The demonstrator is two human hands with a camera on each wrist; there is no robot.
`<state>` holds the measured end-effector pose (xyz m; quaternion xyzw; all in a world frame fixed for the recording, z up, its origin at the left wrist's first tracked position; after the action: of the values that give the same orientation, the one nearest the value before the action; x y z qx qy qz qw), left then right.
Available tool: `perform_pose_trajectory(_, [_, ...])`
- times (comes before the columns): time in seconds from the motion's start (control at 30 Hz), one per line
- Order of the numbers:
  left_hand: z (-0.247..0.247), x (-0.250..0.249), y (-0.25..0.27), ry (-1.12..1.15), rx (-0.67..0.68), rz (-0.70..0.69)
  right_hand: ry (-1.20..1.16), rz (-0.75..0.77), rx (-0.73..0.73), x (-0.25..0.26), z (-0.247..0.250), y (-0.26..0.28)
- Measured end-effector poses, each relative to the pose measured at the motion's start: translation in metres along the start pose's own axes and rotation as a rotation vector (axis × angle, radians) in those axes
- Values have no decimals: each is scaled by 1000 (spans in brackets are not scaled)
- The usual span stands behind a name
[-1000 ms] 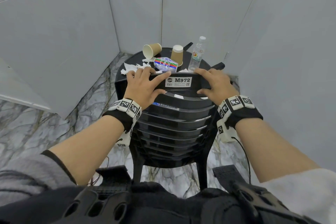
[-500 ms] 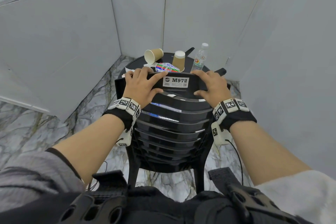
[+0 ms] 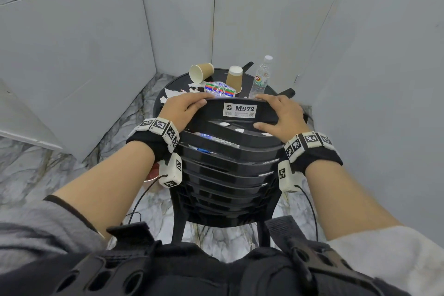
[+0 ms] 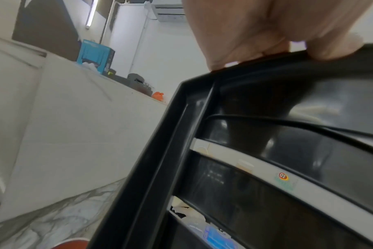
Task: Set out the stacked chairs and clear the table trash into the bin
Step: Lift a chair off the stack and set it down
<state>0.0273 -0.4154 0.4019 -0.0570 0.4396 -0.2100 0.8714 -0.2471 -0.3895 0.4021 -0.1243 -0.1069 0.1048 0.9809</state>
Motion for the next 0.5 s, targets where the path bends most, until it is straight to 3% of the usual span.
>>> perform_pose_trajectory(0.3, [-2, -30, 88, 249, 75, 103, -334, -90, -183, 27, 17, 95])
perform_pose_trajectory(0.5, [-11, -51, 154, 297, 158, 114, -425, -134, -16, 51, 33, 171])
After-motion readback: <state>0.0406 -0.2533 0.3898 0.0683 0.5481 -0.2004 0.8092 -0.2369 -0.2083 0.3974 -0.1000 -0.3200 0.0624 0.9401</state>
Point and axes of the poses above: each hand's wrist, its own y-axis away from the middle knuckle, its own z-axis out of the back of the hand, x = y × z, the point moved 4 cm from there along -y, towards the middle knuckle, and after that the axes turned 9 degrees about y, right-handed, at the moved point
